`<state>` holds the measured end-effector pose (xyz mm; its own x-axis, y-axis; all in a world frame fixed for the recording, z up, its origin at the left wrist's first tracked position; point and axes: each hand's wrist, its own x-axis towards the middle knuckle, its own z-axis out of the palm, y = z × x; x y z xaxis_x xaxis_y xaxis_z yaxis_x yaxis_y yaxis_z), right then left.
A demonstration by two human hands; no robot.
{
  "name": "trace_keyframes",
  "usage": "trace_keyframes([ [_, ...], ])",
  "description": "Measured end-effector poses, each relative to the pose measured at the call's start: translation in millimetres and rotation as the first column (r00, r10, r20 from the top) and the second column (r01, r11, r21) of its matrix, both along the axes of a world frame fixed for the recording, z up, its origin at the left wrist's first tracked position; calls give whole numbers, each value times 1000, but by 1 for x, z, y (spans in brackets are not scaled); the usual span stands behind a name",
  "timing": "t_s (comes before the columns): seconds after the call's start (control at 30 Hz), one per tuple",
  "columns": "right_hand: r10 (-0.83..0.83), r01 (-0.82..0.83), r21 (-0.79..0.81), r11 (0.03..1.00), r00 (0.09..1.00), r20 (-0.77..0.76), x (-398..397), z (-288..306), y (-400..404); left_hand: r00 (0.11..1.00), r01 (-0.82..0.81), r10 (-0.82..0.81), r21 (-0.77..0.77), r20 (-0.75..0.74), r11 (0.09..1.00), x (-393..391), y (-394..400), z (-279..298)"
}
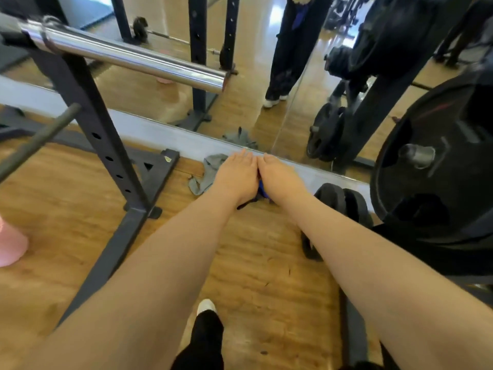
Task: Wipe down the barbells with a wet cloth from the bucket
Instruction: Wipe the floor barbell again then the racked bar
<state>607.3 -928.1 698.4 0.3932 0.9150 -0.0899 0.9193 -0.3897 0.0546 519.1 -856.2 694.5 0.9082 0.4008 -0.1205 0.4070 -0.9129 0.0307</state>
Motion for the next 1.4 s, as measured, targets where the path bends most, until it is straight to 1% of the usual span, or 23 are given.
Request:
trace_keyframes([
  [0.1,10,-10,6,1000,999,43,45,-2,27,1000,12,-12,19,9,1000,46,26,-3],
  [0.2,23,-23,-3,1000,998,57,89,2,52,1000,19,-19,1,23,1000,92,56,-9],
  [0.27,40,-40,-2,999,997,65,118,4,68,999,-6,7,-27,49,1000,120,72,-8],
  [0.33,56,-57,5,998,996,71,146,7,85,998,-33,35,-42,43,999,147,86,-5],
  [0.47,134,-136,19,991,987,92,199,4,132,998,-63,63,-1,24,998,195,130,0],
  [0.6,260,-264,50,963,963,73,245,3,198,980,-200,200,20,4,980,231,180,-3],
  [0.67,362,-368,22,930,923,126,266,4,232,959,-283,283,37,-12,959,250,204,-3],
  [0.77,476,-478,-16,878,870,125,287,6,280,905,-424,425,32,-15,905,272,237,-2],
  [0.8,520,-521,-29,853,844,131,293,7,297,884,-466,467,33,-18,884,278,248,-2],
  [0.9,587,-587,-30,809,804,100,299,12,342,822,-567,568,25,-38,823,286,281,-3],
  [0.97,643,-644,-42,764,753,144,296,9,372,779,-626,627,17,-27,779,285,305,-8],
  [1.03,676,-677,-58,734,719,161,294,2,401,763,-645,645,17,-32,764,281,327,-10],
  [1.1,709,-709,-72,702,683,176,290,-7,429,758,-647,650,69,-48,759,274,350,-11],
  [1.17,714,-716,-46,696,685,147,285,-14,454,731,-674,680,92,-54,733,265,372,-12],
  [1.23,734,-736,-3,677,674,82,278,-18,473,693,-715,718,71,-67,696,260,387,-15],
  [1.33,758,-757,-36,652,651,34,273,-19,503,646,-756,755,43,-111,653,258,411,-15],
  [1.4,787,-786,-34,617,617,23,270,-21,531,596,-799,799,40,-77,600,254,432,-13],
])
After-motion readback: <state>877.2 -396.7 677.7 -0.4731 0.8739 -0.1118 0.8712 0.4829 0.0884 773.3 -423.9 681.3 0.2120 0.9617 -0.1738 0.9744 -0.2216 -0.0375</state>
